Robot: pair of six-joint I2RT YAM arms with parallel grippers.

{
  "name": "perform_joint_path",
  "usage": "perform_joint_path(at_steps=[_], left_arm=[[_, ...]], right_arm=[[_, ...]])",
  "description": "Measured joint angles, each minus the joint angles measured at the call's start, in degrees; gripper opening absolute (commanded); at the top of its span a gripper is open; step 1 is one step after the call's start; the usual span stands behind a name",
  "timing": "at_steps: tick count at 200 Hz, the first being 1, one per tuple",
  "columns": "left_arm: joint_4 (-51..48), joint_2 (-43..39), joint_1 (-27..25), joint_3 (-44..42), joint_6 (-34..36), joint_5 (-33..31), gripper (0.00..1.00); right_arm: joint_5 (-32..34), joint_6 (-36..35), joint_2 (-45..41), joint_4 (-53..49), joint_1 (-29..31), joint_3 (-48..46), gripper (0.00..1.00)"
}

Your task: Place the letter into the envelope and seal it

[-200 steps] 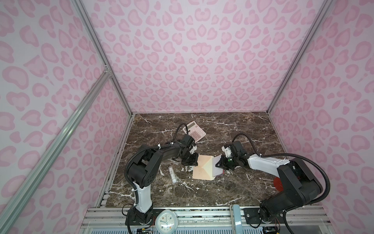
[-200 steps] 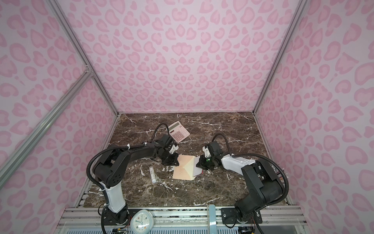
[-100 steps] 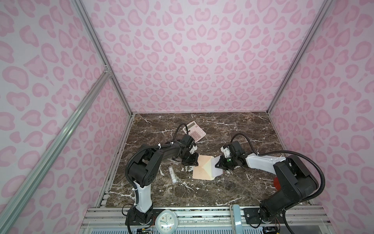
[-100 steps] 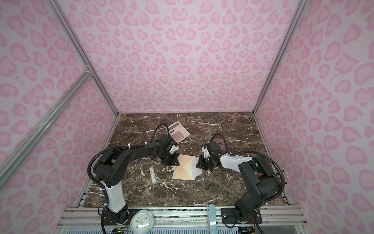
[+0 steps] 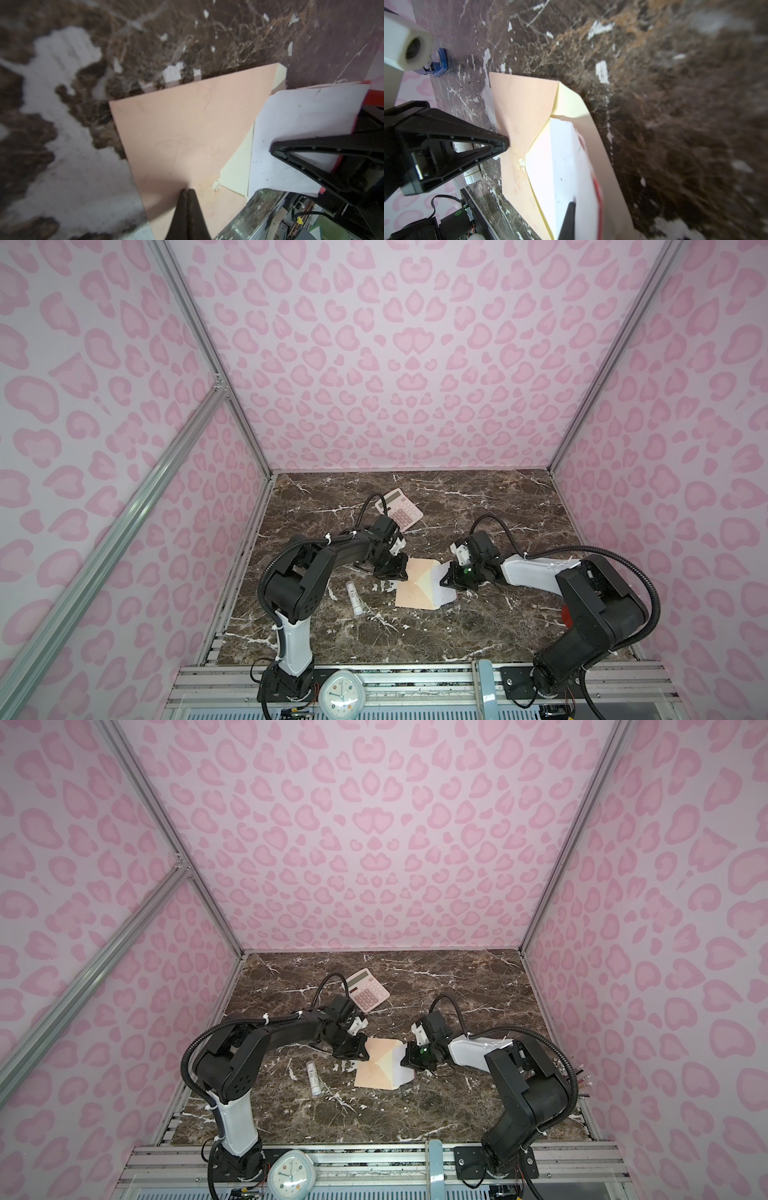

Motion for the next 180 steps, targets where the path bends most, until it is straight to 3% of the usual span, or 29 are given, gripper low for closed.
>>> perform_joint_path(at_steps=[180], left_arm=[[-1.25, 1.70, 0.35, 1.84, 1.11, 2.29, 0.04]], right_arm=[[0.55, 1.57, 3.56, 5.18, 2.16, 1.51, 0.01]])
